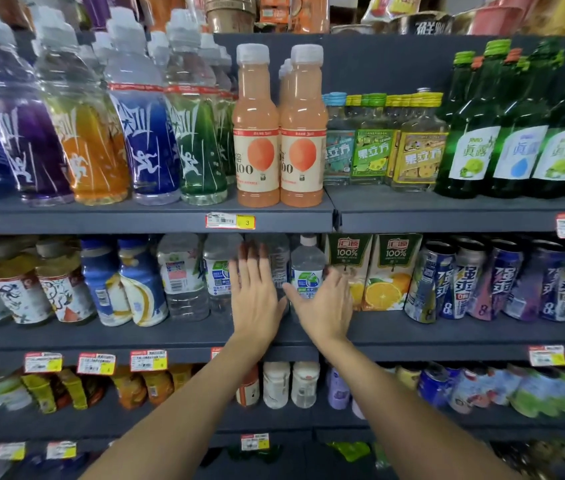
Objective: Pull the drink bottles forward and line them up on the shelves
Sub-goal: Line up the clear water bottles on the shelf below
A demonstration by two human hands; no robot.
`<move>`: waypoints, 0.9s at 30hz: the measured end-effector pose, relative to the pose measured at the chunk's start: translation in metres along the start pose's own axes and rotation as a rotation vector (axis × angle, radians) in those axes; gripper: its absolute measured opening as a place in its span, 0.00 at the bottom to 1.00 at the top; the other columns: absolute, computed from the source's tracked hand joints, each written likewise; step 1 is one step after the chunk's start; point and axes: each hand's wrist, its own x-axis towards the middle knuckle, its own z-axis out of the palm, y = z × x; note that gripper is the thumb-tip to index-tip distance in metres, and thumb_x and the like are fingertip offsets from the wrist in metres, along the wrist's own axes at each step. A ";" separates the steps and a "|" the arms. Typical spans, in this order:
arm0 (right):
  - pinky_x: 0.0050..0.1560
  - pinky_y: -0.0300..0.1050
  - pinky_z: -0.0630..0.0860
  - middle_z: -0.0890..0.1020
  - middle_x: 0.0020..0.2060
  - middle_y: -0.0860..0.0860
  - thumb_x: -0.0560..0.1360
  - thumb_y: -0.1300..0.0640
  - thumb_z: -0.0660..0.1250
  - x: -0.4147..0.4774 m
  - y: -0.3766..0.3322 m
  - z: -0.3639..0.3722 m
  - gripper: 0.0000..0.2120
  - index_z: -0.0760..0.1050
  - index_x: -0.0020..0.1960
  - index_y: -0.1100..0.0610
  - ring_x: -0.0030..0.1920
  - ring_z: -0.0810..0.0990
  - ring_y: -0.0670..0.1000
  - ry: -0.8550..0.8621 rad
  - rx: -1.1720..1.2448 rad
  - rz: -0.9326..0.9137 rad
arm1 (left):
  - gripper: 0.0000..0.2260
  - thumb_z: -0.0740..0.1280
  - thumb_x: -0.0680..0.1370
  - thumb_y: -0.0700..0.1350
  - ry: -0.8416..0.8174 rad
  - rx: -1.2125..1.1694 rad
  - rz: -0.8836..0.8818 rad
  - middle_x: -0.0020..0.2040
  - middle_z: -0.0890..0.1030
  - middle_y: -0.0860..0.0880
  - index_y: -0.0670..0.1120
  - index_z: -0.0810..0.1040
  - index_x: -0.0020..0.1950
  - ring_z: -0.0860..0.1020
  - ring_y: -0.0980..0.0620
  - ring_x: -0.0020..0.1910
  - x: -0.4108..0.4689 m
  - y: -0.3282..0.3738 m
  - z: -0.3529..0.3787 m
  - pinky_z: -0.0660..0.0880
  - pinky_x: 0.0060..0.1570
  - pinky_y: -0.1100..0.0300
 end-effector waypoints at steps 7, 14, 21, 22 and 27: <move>0.58 0.53 0.74 0.79 0.53 0.56 0.68 0.38 0.75 0.000 0.001 -0.001 0.31 0.74 0.59 0.61 0.56 0.78 0.58 0.008 0.015 0.020 | 0.43 0.80 0.66 0.55 0.002 -0.024 -0.112 0.69 0.72 0.35 0.37 0.65 0.73 0.71 0.35 0.68 -0.015 0.018 0.003 0.70 0.65 0.41; 0.58 0.53 0.76 0.80 0.54 0.55 0.67 0.37 0.75 -0.003 0.017 -0.016 0.34 0.73 0.61 0.60 0.56 0.78 0.58 0.033 0.008 -0.009 | 0.42 0.78 0.67 0.58 -0.094 -0.213 -0.505 0.63 0.74 0.39 0.37 0.67 0.71 0.73 0.40 0.60 -0.043 0.051 0.006 0.70 0.57 0.47; 0.59 0.52 0.75 0.79 0.55 0.54 0.68 0.33 0.73 -0.002 0.038 -0.030 0.36 0.73 0.63 0.59 0.58 0.78 0.56 0.036 0.021 -0.006 | 0.39 0.74 0.70 0.63 -0.185 -0.262 -0.803 0.58 0.75 0.40 0.36 0.68 0.69 0.72 0.41 0.57 -0.030 0.072 0.015 0.67 0.55 0.49; 0.59 0.53 0.75 0.79 0.55 0.54 0.68 0.33 0.73 -0.002 0.040 -0.032 0.36 0.73 0.63 0.59 0.58 0.78 0.57 0.033 0.020 -0.007 | 0.39 0.73 0.71 0.64 -0.198 -0.256 -0.826 0.58 0.75 0.40 0.36 0.68 0.68 0.72 0.41 0.57 -0.029 0.073 0.017 0.67 0.55 0.49; 0.60 0.51 0.74 0.78 0.55 0.53 0.68 0.32 0.73 0.003 0.048 -0.039 0.37 0.72 0.63 0.59 0.58 0.77 0.56 0.013 0.007 -0.029 | 0.39 0.72 0.70 0.66 -0.207 -0.241 -0.945 0.60 0.74 0.40 0.38 0.68 0.67 0.72 0.41 0.59 -0.024 0.077 0.029 0.66 0.57 0.49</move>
